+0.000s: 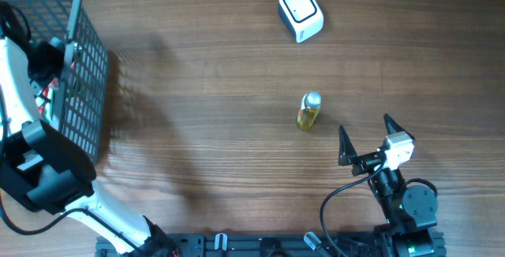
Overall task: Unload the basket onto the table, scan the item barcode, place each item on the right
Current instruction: 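Move the left gripper back over the basket toward the green-capped jar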
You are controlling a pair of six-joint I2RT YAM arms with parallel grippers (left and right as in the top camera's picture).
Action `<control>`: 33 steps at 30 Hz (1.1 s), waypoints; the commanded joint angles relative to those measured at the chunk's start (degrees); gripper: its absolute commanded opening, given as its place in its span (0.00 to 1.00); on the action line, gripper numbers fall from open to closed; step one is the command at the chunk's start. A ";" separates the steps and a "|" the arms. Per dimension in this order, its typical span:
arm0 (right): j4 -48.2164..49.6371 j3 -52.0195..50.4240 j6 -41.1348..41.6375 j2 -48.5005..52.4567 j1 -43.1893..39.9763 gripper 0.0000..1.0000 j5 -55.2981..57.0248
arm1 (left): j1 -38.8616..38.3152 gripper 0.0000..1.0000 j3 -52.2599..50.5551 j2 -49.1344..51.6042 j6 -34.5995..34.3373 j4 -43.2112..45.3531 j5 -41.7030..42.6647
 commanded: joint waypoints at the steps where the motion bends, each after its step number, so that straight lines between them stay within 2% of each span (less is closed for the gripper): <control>1: 0.13 -0.04 0.33 -0.13 -0.28 1.00 0.74 | 0.11 1.00 -2.91 0.46 0.44 1.60 0.50; 11: 0.13 -0.04 0.35 -0.13 -0.28 1.00 0.74 | 0.11 1.00 -9.03 0.46 0.22 7.19 0.50; 27: 0.13 -0.04 0.35 -0.13 -0.28 1.00 0.74 | 0.15 0.87 -9.01 0.31 0.04 7.08 0.50; 33: 0.13 -0.04 0.33 -0.13 -0.28 1.00 0.74 | 0.15 0.79 -9.09 0.31 0.07 7.10 0.50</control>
